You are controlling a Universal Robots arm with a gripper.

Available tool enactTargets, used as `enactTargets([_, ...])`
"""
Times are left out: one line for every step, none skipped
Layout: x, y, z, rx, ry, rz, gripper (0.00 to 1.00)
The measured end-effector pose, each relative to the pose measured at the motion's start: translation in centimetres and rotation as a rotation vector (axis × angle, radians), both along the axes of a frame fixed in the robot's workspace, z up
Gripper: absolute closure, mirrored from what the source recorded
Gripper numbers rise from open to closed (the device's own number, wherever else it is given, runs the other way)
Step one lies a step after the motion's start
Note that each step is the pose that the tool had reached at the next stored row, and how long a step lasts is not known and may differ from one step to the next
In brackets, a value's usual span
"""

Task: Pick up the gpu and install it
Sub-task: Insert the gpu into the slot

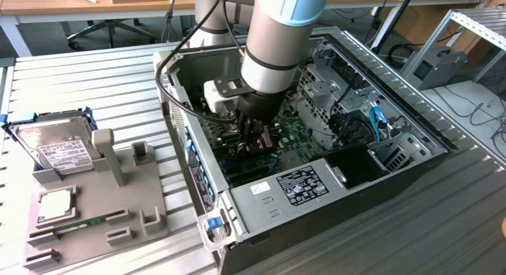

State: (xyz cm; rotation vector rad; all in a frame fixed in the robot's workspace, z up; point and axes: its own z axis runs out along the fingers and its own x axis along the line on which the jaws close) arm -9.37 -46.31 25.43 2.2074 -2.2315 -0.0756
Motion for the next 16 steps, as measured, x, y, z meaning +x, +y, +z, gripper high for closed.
enactTargets([0.0,0.0,-0.02,0.0,0.0,0.0,0.74])
enactTargets([0.0,0.0,-0.03,0.0,0.0,0.0,0.74])
enactTargets([0.0,0.0,-0.04,0.0,0.0,0.0,0.74])
enactTargets([0.0,0.0,-0.04,0.0,0.0,0.0,0.74])
enactTargets([0.0,0.0,-0.05,0.0002,-0.0001,0.0,0.74])
enactTargets([0.0,0.0,-0.05,0.0002,-0.0002,0.0,0.74])
enactTargets([0.0,0.0,-0.05,0.0002,-0.0001,0.0,0.74])
enactTargets([0.0,0.01,-0.07,0.0009,-0.0004,0.0,0.74])
enactTargets([0.0,0.02,-0.11,0.0016,-0.0008,0.0,0.73])
enactTargets([0.0,0.01,-0.1,0.0012,-0.0006,0.0,0.67])
enactTargets([0.0,0.0,-0.06,0.0003,-0.0002,0.0,0.67])
enactTargets([0.0,0.01,-0.05,-0.0028,-0.0001,0.0,0.6])
enactTargets([0.0,0.0,0.04,-0.0057,0.0001,0.0,0.6])
enactTargets([0.0,0.01,0.3,-0.0076,-0.0001,0.0,0.6])
enactTargets([0.0,0.06,0.72,-0.0094,-0.0001,0.0,0.6])
enactTargets([0.0,0.13,1.18,-0.0108,-0.0001,0.0,0.6])
